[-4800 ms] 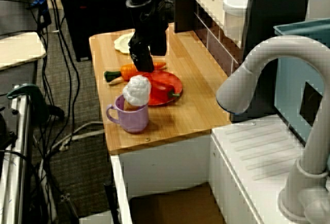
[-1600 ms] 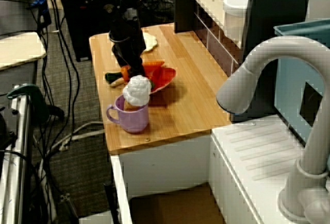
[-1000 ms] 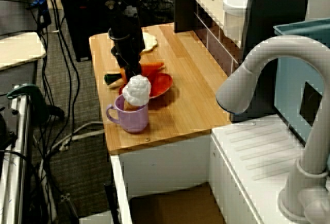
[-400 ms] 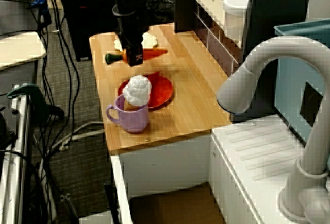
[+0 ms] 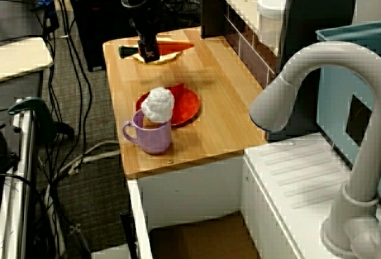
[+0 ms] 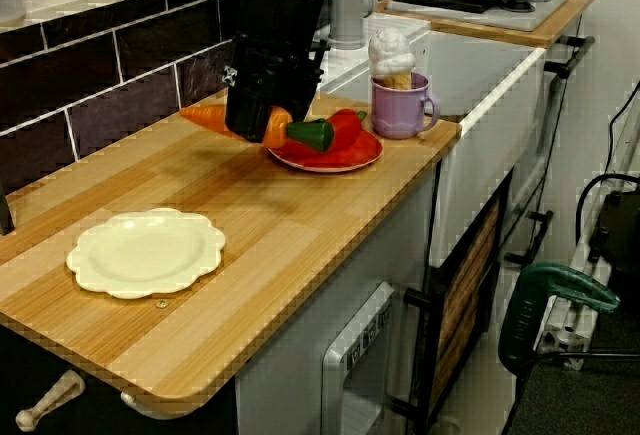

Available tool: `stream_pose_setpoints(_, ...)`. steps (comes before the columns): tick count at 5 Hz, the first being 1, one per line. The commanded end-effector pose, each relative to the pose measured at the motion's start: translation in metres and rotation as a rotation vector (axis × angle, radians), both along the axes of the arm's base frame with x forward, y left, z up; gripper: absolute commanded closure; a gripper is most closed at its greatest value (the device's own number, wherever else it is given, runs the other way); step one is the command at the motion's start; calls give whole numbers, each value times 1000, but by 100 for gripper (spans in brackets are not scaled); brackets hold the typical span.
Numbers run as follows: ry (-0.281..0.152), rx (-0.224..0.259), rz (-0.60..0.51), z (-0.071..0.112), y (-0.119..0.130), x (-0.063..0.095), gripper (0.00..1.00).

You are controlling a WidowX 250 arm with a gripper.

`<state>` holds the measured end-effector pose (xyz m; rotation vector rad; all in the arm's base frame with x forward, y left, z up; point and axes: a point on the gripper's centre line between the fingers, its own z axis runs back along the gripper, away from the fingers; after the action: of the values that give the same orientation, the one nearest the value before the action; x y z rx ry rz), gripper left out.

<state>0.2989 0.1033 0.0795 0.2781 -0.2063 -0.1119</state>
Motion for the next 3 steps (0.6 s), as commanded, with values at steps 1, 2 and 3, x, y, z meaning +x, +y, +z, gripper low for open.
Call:
stream_pose_setpoints(1, -101, 8, 13, 25, 44, -6, 100)
stream_pose_setpoints(2, -116, 0, 58, 28, 65, -9, 100)
stream_pose_setpoints(3, -114, 3, 69, 27, 79, -9, 100)
